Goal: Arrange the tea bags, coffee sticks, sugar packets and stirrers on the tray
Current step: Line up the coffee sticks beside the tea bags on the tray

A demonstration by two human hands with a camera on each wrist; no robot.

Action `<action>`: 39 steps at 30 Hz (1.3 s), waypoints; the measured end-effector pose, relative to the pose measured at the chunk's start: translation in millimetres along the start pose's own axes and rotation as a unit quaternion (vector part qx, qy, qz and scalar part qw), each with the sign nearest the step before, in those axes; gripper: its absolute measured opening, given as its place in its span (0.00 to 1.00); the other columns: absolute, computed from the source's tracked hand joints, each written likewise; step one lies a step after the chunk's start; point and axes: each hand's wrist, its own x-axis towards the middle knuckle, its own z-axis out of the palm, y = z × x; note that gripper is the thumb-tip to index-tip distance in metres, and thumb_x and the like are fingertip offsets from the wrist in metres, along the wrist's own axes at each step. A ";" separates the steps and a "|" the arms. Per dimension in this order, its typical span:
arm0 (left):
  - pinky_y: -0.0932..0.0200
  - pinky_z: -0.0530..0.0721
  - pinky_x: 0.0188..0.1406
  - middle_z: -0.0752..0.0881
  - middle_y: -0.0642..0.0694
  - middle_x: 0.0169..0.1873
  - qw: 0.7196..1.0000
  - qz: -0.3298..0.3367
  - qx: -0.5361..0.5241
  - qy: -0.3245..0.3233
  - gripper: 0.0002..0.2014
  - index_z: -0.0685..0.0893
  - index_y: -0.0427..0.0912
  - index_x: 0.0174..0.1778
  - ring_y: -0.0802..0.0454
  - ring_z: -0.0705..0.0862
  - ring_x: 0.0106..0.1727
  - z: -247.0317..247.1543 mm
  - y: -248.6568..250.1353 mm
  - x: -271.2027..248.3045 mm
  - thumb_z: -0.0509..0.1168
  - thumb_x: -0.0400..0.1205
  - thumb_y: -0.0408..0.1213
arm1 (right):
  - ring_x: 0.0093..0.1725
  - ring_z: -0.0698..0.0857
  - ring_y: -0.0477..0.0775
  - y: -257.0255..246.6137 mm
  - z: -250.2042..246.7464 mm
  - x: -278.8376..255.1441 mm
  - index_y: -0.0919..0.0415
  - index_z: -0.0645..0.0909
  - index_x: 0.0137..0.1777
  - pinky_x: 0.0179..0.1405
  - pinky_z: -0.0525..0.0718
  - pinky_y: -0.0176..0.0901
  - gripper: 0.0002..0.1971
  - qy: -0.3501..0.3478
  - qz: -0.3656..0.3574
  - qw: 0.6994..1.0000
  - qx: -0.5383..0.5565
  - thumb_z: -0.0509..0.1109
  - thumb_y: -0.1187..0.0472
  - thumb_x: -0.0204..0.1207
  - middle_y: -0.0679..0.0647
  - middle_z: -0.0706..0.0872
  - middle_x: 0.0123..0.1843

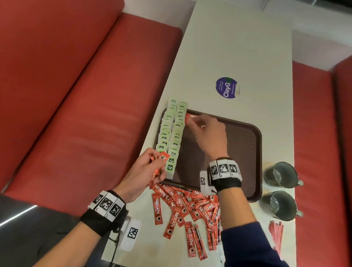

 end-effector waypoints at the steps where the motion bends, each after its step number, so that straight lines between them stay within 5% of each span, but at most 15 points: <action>1: 0.58 0.73 0.29 0.83 0.39 0.37 1.000 0.010 0.004 -0.009 0.06 0.76 0.35 0.60 0.49 0.78 0.33 1.6 -0.4 -3.8 0.65 0.94 0.33 | 0.50 0.91 0.41 -7.3 -7.7 -19.5 0.46 0.94 0.58 0.53 0.90 0.45 0.14 -0.023 -0.001 0.999 0.041 0.75 0.38 0.86 0.40 0.95 0.51; 3: 0.61 0.74 0.27 0.84 0.38 0.36 0.999 0.037 0.014 -0.021 0.11 0.77 0.29 0.60 0.51 0.79 0.31 6.5 1.1 -12.6 0.66 0.94 0.35 | 0.49 0.92 0.35 -19.6 -21.1 -59.5 0.45 0.94 0.57 0.52 0.88 0.38 0.12 -0.083 -0.010 0.991 0.107 0.74 0.41 0.89 0.38 0.95 0.48; 7: 0.67 0.72 0.22 0.86 0.45 0.30 0.996 0.080 0.046 -0.019 0.11 0.81 0.25 0.58 0.56 0.79 0.26 17.7 1.6 -28.0 0.68 0.93 0.33 | 0.47 0.94 0.47 -24.1 -30.9 -122.2 0.44 0.93 0.54 0.51 0.92 0.46 0.12 -0.148 0.003 0.969 0.197 0.73 0.40 0.89 0.45 0.95 0.47; 9: 0.64 0.73 0.24 0.88 0.42 0.33 0.994 0.090 0.057 -0.027 0.09 0.84 0.30 0.56 0.53 0.80 0.27 20.9 -1.8 -31.4 0.71 0.91 0.34 | 0.44 0.92 0.47 -21.5 -29.2 -141.3 0.46 0.92 0.54 0.46 0.90 0.43 0.08 -0.153 0.026 0.960 0.233 0.75 0.46 0.89 0.49 0.95 0.46; 11: 0.60 0.74 0.25 0.90 0.34 0.39 0.992 0.095 0.074 -0.043 0.08 0.86 0.37 0.53 0.48 0.81 0.31 23.2 -4.8 -35.7 0.74 0.89 0.38 | 0.43 0.91 0.47 -16.7 -27.1 -154.3 0.51 0.92 0.54 0.45 0.88 0.39 0.05 -0.142 0.049 0.953 0.265 0.76 0.53 0.89 0.51 0.94 0.45; 14: 0.62 0.74 0.26 0.90 0.31 0.39 0.990 0.098 0.091 -0.047 0.10 0.88 0.36 0.51 0.47 0.77 0.29 25.3 -4.9 -43.9 0.75 0.89 0.41 | 0.46 0.91 0.58 -6.7 -25.3 -167.9 0.56 0.92 0.55 0.49 0.90 0.47 0.05 -0.121 0.068 0.936 0.325 0.76 0.57 0.89 0.56 0.94 0.47; 22: 0.72 0.77 0.30 0.92 0.51 0.37 0.981 0.134 0.139 -0.001 0.06 0.92 0.34 0.51 0.65 0.82 0.31 4.1 1.9 -49.5 0.76 0.88 0.35 | 0.44 0.86 0.54 14.4 -40.8 -183.0 0.66 0.87 0.58 0.48 0.84 0.49 0.09 -0.011 0.127 0.877 0.463 0.73 0.59 0.91 0.58 0.89 0.45; 27: 0.73 0.76 0.31 0.92 0.50 0.38 0.983 0.131 0.125 0.023 0.12 0.94 0.39 0.52 0.66 0.82 0.31 8.6 7.3 -46.5 0.74 0.88 0.46 | 0.46 0.88 0.59 14.4 -37.7 -182.0 0.68 0.86 0.60 0.53 0.88 0.55 0.08 0.017 0.115 0.859 0.499 0.74 0.61 0.91 0.63 0.91 0.47; 31: 0.65 0.76 0.39 0.94 0.50 0.38 0.983 0.132 0.128 0.014 0.14 0.94 0.41 0.50 0.67 0.84 0.33 22.9 13.7 -44.2 0.73 0.88 0.49 | 0.49 0.92 0.61 9.1 -33.9 -181.8 0.71 0.85 0.62 0.58 0.93 0.54 0.09 0.029 0.104 0.845 0.524 0.75 0.63 0.90 0.68 0.93 0.49; 35: 0.62 0.73 0.38 0.85 0.61 0.27 0.976 0.139 0.165 0.008 0.18 0.91 0.38 0.45 0.69 0.80 0.28 31.1 17.0 -40.2 0.68 0.92 0.48 | 0.51 0.92 0.63 9.4 -29.8 -181.9 0.73 0.85 0.62 0.61 0.92 0.55 0.11 0.006 0.121 0.829 0.546 0.75 0.64 0.90 0.71 0.92 0.52; 37: 0.61 0.74 0.41 0.85 0.61 0.28 0.966 0.164 0.198 0.010 0.19 0.88 0.38 0.45 0.68 0.80 0.29 33.5 18.6 -37.4 0.67 0.93 0.49 | 0.51 0.92 0.63 12.8 -29.6 -182.4 0.72 0.85 0.61 0.64 0.91 0.59 0.10 -0.006 0.127 0.829 0.545 0.75 0.63 0.90 0.71 0.92 0.52; 39: 0.62 0.75 0.42 0.88 0.58 0.31 0.953 0.188 0.237 0.020 0.17 0.88 0.42 0.45 0.65 0.81 0.31 32.6 18.8 -33.2 0.68 0.92 0.50 | 0.53 0.95 0.58 14.3 -29.3 -182.4 0.65 0.87 0.60 0.67 0.92 0.62 0.07 0.004 0.124 0.868 0.481 0.76 0.62 0.89 0.63 0.95 0.53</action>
